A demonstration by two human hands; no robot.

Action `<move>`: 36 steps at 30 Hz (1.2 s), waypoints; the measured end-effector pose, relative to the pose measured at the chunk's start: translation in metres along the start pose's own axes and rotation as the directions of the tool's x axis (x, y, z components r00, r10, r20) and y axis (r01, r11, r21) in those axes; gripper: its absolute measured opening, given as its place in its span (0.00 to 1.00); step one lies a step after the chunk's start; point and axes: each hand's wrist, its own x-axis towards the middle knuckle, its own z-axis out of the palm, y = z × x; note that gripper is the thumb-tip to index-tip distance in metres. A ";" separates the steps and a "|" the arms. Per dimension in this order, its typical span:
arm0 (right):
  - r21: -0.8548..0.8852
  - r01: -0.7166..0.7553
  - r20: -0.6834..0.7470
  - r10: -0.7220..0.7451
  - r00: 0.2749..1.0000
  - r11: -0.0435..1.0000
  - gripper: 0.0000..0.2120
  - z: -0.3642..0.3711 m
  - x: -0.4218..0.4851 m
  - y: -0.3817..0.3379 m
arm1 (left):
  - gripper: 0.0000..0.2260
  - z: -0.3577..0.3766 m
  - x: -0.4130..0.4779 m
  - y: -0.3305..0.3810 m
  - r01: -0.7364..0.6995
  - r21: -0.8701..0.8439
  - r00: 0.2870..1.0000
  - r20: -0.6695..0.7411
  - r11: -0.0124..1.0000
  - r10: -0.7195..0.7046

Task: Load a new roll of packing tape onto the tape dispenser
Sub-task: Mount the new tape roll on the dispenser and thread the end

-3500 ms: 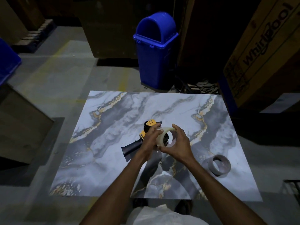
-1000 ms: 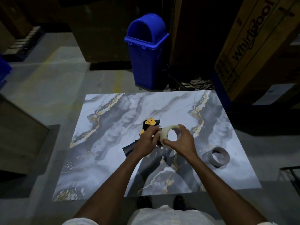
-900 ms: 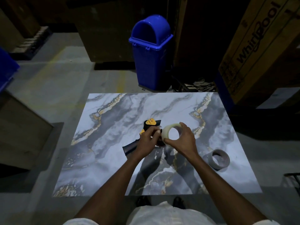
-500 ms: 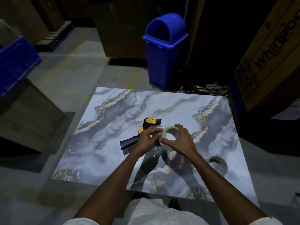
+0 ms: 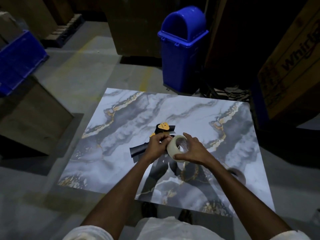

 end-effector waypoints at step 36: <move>-0.235 0.010 -0.178 -0.053 0.983 0.972 0.52 0.030 0.046 -0.037 | 0.34 -0.057 0.021 -0.047 -0.147 0.476 0.988 0.115 0.867 0.104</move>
